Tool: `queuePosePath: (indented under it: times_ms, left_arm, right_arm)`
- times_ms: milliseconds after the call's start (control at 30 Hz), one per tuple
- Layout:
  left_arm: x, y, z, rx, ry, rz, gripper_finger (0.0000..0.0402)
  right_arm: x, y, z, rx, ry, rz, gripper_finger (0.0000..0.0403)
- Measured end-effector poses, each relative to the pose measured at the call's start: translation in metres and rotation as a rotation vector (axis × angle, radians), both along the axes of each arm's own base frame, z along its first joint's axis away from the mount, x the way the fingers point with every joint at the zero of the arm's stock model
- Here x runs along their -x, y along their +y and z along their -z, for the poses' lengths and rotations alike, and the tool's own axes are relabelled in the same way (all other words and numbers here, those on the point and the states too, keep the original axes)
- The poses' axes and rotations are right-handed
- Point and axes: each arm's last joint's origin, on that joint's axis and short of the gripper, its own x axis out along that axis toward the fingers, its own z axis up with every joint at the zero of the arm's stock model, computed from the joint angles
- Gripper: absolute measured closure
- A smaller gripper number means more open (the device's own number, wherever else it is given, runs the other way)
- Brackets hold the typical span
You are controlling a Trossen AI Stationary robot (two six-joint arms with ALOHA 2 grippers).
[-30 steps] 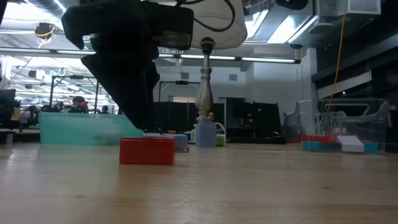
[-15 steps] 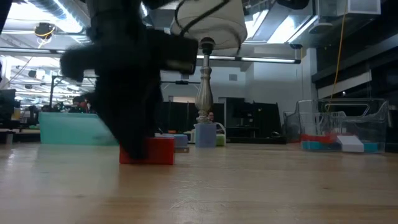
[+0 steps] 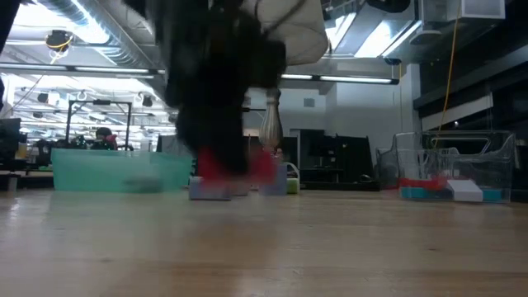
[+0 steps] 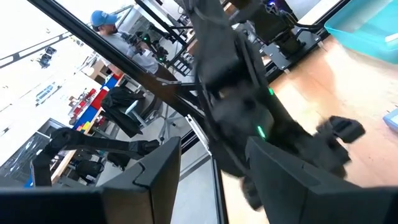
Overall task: Pick & Place Office items
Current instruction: Put the red charger adapter into the green bin
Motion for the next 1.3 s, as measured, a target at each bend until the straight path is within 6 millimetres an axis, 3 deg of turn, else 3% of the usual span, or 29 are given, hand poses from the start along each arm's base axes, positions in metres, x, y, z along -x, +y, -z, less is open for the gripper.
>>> queuePosePath:
  times_ms: [233,533,633,733,833,1000,1133,1300]
  left_arm:
    - [0.000,0.021,-0.083,0.078,-0.366,-0.050,0.0198]
    - [0.051,0.051,-0.183,-0.049,-0.694,-0.050,0.0198]
    - [0.070,0.061,-0.201,-0.050,-0.829,0.002,0.0198]
    - [0.089,0.068,-0.195,0.025,-1.000,-0.001,0.0198]
    - [0.115,0.073,-0.176,0.104,-1.144,-0.076,0.0198]
    - [0.153,0.072,-0.136,0.160,-1.125,-0.179,0.0198]
    - [0.174,0.070,-0.125,0.174,-1.116,-0.217,0.0198]
    - [0.190,0.072,-0.130,0.138,-1.174,-0.212,0.0198]
  right_arm:
    - [0.000,0.000,0.000,0.000,0.000,0.000,0.0211]
    - [0.000,0.000,0.000,-0.002,0.003,0.001,0.0211]
    - [0.000,0.000,0.000,0.008,0.000,-0.001,0.0211]
    - [0.000,0.001,-0.004,0.057,-0.058,-0.013,0.0211]
    - [0.001,0.005,-0.019,0.137,-0.220,0.006,0.0211]
    - [0.008,0.007,-0.033,0.252,-0.332,0.190,0.0211]
    - [0.013,0.009,-0.037,0.163,-0.338,0.198,0.0211]
    - [0.013,0.016,-0.035,-0.072,-0.316,0.049,0.0211]
